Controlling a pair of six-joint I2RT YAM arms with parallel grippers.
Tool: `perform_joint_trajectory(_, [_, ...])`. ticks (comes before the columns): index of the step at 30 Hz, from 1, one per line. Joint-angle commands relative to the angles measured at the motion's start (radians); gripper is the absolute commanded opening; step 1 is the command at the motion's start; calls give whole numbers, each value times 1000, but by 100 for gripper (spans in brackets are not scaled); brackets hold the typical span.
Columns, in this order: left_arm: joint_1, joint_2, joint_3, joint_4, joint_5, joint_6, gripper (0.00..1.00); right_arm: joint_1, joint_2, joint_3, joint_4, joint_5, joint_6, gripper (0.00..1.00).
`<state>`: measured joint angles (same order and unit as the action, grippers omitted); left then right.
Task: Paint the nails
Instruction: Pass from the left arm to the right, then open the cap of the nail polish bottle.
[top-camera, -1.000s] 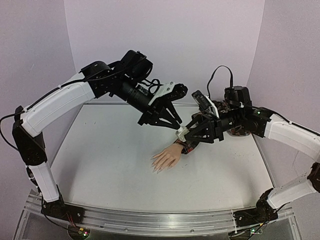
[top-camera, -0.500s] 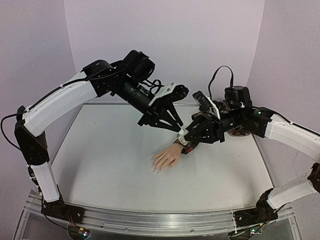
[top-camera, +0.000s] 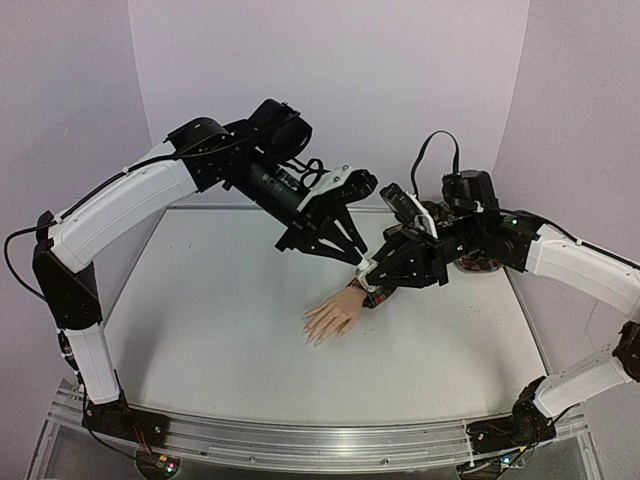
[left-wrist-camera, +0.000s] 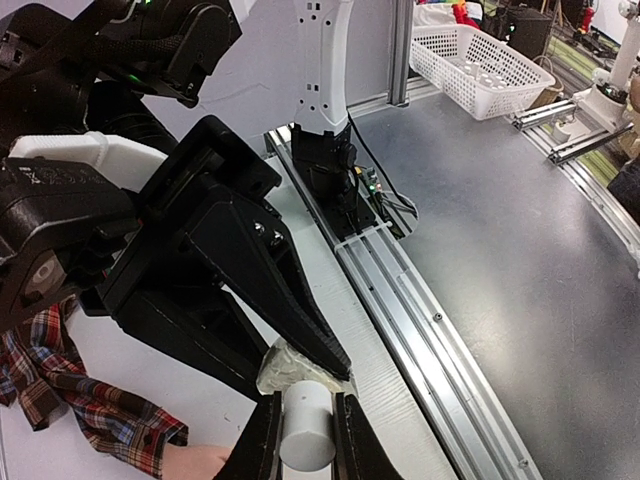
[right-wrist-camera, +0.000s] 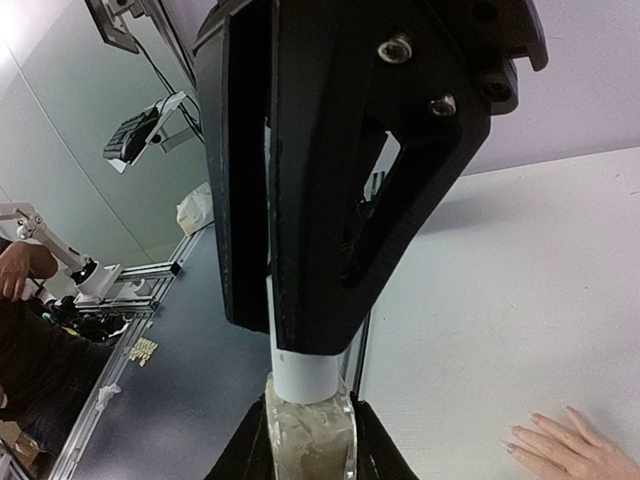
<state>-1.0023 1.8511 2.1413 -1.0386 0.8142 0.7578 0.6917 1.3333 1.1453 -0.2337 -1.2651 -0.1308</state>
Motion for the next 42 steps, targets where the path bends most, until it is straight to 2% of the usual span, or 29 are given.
perform_joint_trajectory(1, [5,11,49,12,-34,11,0,17,-1,62,12,-66,-2,7])
perform_joint_trajectory(2, [5,12,49,13,-35,10,0,18,-4,63,11,-69,-2,0])
perform_joint_trajectory(5, [5,13,47,40,-60,-36,0,23,-26,53,12,-40,-4,0])
perform_joint_trajectory(6, [6,10,39,75,-85,-84,6,24,-42,43,13,-16,-8,0])
perform_joint_trajectory(8, [11,-4,21,136,-116,-170,23,25,-77,24,16,52,-16,0])
perform_joint_trajectory(10, [36,-39,-36,236,-86,-276,55,25,-120,-8,41,141,-7,0])
perform_joint_trajectory(12, [59,-90,-129,359,-30,-375,76,25,-162,-46,103,217,33,0])
perform_joint_trajectory(15, [69,-191,-287,584,-15,-507,88,25,-217,-79,161,293,72,0])
perform_joint_trajectory(17, [70,-251,-412,753,-27,-612,91,25,-248,-97,202,363,97,0])
perform_joint_trajectory(21, [69,-331,-600,1171,-247,-994,92,25,-301,-153,329,569,227,0])
perform_joint_trajectory(24, [70,-310,-608,1222,-371,-1186,87,29,-312,-165,352,730,244,0])
perform_joint_trajectory(27, [66,-276,-606,1254,-435,-1356,89,30,-298,-160,352,841,243,0])
perform_joint_trajectory(32, [45,-217,-595,1324,-467,-1445,89,31,-280,-145,370,865,239,0])
perform_joint_trajectory(38, [21,-181,-583,1359,-539,-1438,78,31,-284,-143,375,870,242,0])
perform_joint_trajectory(42, [21,-139,-556,1412,-391,-1442,75,31,-271,-126,376,796,258,0])
